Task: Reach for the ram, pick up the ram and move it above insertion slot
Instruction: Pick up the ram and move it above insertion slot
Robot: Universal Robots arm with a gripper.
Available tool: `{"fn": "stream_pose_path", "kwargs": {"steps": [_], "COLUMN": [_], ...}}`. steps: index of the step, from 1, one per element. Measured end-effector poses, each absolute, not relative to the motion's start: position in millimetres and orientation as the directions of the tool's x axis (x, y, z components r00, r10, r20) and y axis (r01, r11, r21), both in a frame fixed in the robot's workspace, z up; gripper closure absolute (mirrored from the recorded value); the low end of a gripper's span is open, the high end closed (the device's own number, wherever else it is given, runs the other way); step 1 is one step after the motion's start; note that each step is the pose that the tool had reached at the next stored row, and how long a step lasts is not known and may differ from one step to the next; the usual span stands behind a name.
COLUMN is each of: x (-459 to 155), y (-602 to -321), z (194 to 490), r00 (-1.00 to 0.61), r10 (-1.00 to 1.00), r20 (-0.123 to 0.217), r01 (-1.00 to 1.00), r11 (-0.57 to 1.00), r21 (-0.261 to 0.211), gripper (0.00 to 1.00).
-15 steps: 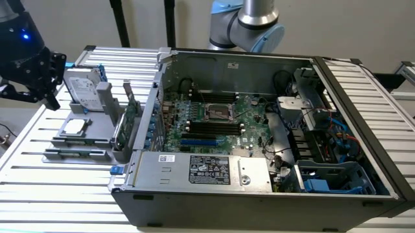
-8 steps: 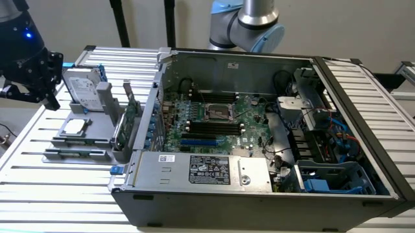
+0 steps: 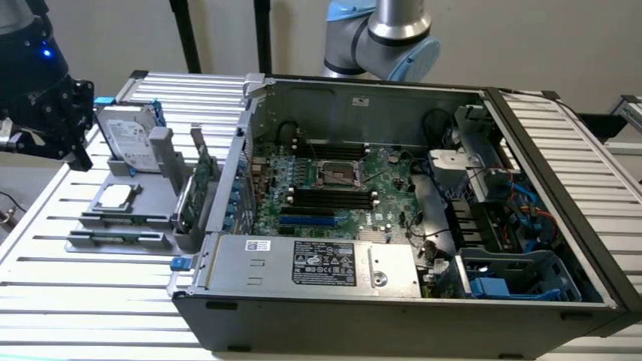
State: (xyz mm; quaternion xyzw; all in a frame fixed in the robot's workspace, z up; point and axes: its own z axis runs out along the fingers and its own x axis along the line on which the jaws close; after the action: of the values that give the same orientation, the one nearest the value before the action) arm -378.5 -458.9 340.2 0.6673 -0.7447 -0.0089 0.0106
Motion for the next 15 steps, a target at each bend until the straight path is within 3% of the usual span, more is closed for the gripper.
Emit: {"fn": "stream_pose_path", "kwargs": {"steps": [8, 15], "x": [-378.6, -378.6], "y": [-458.9, -459.0], "z": [336.5, 324.6], "r00": [-0.087, -0.068], "r10": [-0.996, -0.998], "r20": [0.004, 0.004], "r01": [-0.996, -0.997], "r11": [0.087, 0.068], "r21": [0.027, 0.027], "gripper": [0.58, 0.58]}}
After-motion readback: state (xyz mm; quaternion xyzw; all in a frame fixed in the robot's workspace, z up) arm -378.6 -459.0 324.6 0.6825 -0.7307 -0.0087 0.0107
